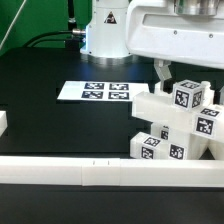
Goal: Assemble chair
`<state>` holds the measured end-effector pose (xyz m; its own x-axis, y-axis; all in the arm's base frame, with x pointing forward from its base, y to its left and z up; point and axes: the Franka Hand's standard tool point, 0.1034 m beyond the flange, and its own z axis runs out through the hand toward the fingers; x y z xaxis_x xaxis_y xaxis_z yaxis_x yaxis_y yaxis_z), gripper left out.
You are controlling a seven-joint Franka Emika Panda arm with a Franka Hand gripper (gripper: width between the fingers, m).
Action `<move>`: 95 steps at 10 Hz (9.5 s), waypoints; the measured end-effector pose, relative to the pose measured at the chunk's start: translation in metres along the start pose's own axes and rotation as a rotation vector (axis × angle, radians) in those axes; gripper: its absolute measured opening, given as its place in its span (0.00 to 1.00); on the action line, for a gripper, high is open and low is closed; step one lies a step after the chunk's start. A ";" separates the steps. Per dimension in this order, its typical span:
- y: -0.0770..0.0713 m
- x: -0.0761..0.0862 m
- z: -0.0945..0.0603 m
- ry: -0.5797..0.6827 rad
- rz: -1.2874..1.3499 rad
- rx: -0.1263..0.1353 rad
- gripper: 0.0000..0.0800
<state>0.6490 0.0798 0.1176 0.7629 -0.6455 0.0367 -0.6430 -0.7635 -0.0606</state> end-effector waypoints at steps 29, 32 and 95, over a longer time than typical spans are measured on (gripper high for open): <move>0.082 -0.123 0.009 0.019 -0.623 0.032 0.81; 0.099 -0.139 0.018 -0.161 -0.635 -0.050 0.81; 0.011 -0.081 -0.011 -0.175 -0.801 -0.049 0.36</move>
Offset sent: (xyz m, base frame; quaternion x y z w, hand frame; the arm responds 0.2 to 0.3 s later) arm 0.0000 0.0000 0.0000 0.0000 0.0000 -0.1938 0.9810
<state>0.5791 0.1233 0.1253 0.9887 0.1056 -0.1062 0.1021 -0.9940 -0.0384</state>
